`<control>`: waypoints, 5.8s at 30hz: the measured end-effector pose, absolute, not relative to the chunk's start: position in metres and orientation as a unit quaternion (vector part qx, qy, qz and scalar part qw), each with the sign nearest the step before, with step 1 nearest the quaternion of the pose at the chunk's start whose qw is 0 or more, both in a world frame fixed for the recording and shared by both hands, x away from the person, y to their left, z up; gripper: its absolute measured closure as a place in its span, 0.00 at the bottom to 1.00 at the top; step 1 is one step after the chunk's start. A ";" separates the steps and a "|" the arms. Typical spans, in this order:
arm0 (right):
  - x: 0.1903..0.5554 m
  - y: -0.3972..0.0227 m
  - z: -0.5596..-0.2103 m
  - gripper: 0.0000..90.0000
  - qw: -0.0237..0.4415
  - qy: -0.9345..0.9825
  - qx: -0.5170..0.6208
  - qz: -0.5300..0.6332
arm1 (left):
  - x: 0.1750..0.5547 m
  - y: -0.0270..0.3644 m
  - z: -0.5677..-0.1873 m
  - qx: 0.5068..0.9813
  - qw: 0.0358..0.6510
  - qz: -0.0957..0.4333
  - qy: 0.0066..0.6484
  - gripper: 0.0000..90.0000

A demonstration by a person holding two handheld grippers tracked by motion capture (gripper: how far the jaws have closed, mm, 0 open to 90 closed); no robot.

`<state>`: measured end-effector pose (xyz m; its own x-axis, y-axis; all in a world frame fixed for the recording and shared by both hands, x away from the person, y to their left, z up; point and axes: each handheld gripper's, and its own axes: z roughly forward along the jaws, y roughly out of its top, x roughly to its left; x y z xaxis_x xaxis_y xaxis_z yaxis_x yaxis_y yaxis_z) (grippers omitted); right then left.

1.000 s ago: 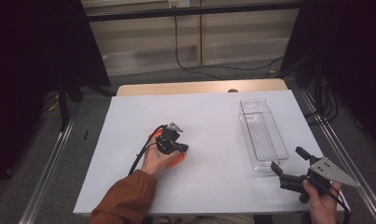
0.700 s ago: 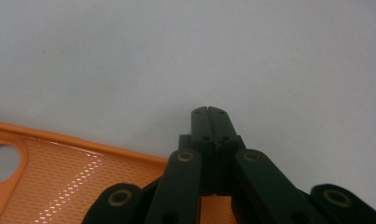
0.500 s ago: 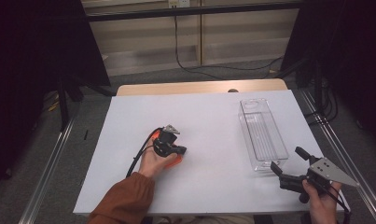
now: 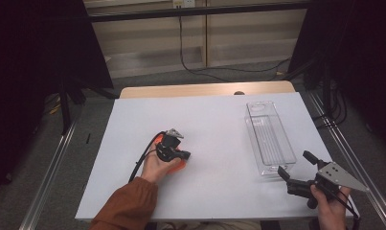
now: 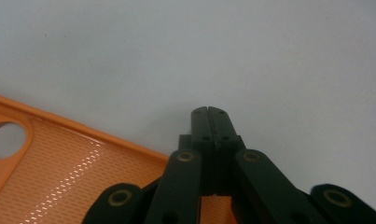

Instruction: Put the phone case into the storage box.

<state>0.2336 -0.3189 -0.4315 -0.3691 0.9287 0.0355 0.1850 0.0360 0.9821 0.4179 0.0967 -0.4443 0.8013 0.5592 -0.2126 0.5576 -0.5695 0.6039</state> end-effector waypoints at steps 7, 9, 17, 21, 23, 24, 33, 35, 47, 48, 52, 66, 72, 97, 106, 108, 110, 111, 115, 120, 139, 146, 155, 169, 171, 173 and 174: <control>0.234 -0.319 -0.431 0.00 0.346 0.628 0.443 0.539 | 0.414 0.096 -0.444 0.889 0.337 0.017 0.308 1.00; 0.234 -0.319 -0.431 0.00 0.346 0.628 0.442 0.539 | 0.413 0.097 -0.444 0.888 0.338 0.015 0.310 1.00; 0.234 -0.319 -0.431 0.00 0.348 0.628 0.441 0.538 | 0.411 0.101 -0.444 0.887 0.340 0.010 0.313 1.00; 0.234 -0.319 -0.431 0.00 0.348 0.628 0.442 0.538 | 0.411 0.103 -0.444 0.887 0.340 0.005 0.314 1.00; 0.234 -0.319 -0.431 0.00 0.347 0.628 0.443 0.538 | 0.410 0.103 -0.444 0.886 0.340 0.004 0.314 1.00; 0.234 -0.318 -0.431 0.00 0.346 0.627 0.444 0.538 | 0.409 0.103 -0.444 0.887 0.339 0.004 0.314 1.00; 0.234 -0.319 -0.432 0.00 0.348 0.629 0.443 0.537 | 0.407 0.105 -0.444 0.885 0.342 -0.001 0.315 1.00; 0.234 -0.318 -0.432 0.00 0.348 0.628 0.442 0.538 | 0.408 0.106 -0.444 0.886 0.340 -0.003 0.315 1.00; 0.234 -0.319 -0.432 0.00 0.348 0.630 0.439 0.537 | 0.405 0.115 -0.444 0.884 0.341 -0.017 0.318 1.00; 0.234 -0.319 -0.432 0.00 0.348 0.630 0.439 0.537 | 0.405 0.115 -0.444 0.884 0.341 -0.018 0.320 1.00; 0.234 -0.319 -0.432 0.00 0.347 0.629 0.441 0.538 | 0.405 0.116 -0.443 0.885 0.339 -0.018 0.319 1.00; 0.233 -0.318 -0.432 0.00 0.347 0.631 0.439 0.538 | 0.400 0.126 -0.443 0.885 0.339 -0.020 0.318 1.00; 0.233 -0.319 -0.432 0.00 0.347 0.631 0.439 0.538 | 0.399 0.129 -0.442 0.886 0.336 -0.022 0.318 1.00; 0.234 -0.318 -0.432 0.00 0.348 0.632 0.437 0.537 | 0.395 0.145 -0.441 0.885 0.330 -0.027 0.327 1.00; 0.234 -0.318 -0.432 0.00 0.348 0.630 0.439 0.537 | 0.394 0.149 -0.441 0.883 0.332 -0.027 0.330 1.00; 0.234 -0.318 -0.432 0.00 0.348 0.630 0.439 0.537 | 0.393 0.151 -0.441 0.884 0.329 -0.024 0.331 1.00; 0.234 -0.318 -0.432 0.00 0.349 0.630 0.438 0.538 | 0.391 0.156 -0.441 0.881 0.332 -0.025 0.336 1.00; 0.234 -0.318 -0.432 0.00 0.349 0.630 0.439 0.538 | 0.390 0.159 -0.441 0.881 0.331 -0.026 0.336 1.00; 0.234 -0.318 -0.432 0.00 0.349 0.631 0.438 0.537 | 0.386 0.166 -0.441 0.880 0.334 -0.023 0.337 1.00; 0.233 -0.318 -0.431 0.00 0.348 0.629 0.439 0.538 | 0.385 0.170 -0.441 0.879 0.334 -0.025 0.340 1.00; 0.234 -0.318 -0.432 0.00 0.350 0.631 0.439 0.535 | 0.383 0.184 -0.440 0.878 0.329 -0.019 0.348 1.00; 0.234 -0.319 -0.432 0.00 0.350 0.630 0.439 0.536 | 0.381 0.183 -0.440 0.878 0.328 -0.009 0.349 1.00; 0.233 -0.319 -0.432 0.00 0.350 0.630 0.439 0.536 | 0.377 0.185 -0.431 0.862 0.373 0.006 0.343 1.00; 0.233 -0.318 -0.432 0.00 0.349 0.630 0.439 0.537 | 0.373 0.190 -0.418 0.839 0.427 0.034 0.336 0.89; 0.233 -0.318 -0.432 0.00 0.349 0.631 0.438 0.537 | 0.373 0.191 -0.415 0.836 0.428 0.042 0.339 0.84; 0.233 -0.318 -0.432 0.00 0.349 0.631 0.438 0.537 | 0.372 0.192 -0.413 0.832 0.432 0.051 0.343 0.79; 0.233 -0.318 -0.432 0.00 0.349 0.630 0.439 0.537 | 0.373 0.192 -0.413 0.832 0.432 0.053 0.344 0.75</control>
<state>0.2333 -0.3184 -0.4317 -0.3719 0.9277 0.0313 0.1781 0.0382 0.9833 0.3726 0.1924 -0.4130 0.7580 0.6181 -0.2084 0.5257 -0.3897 0.7562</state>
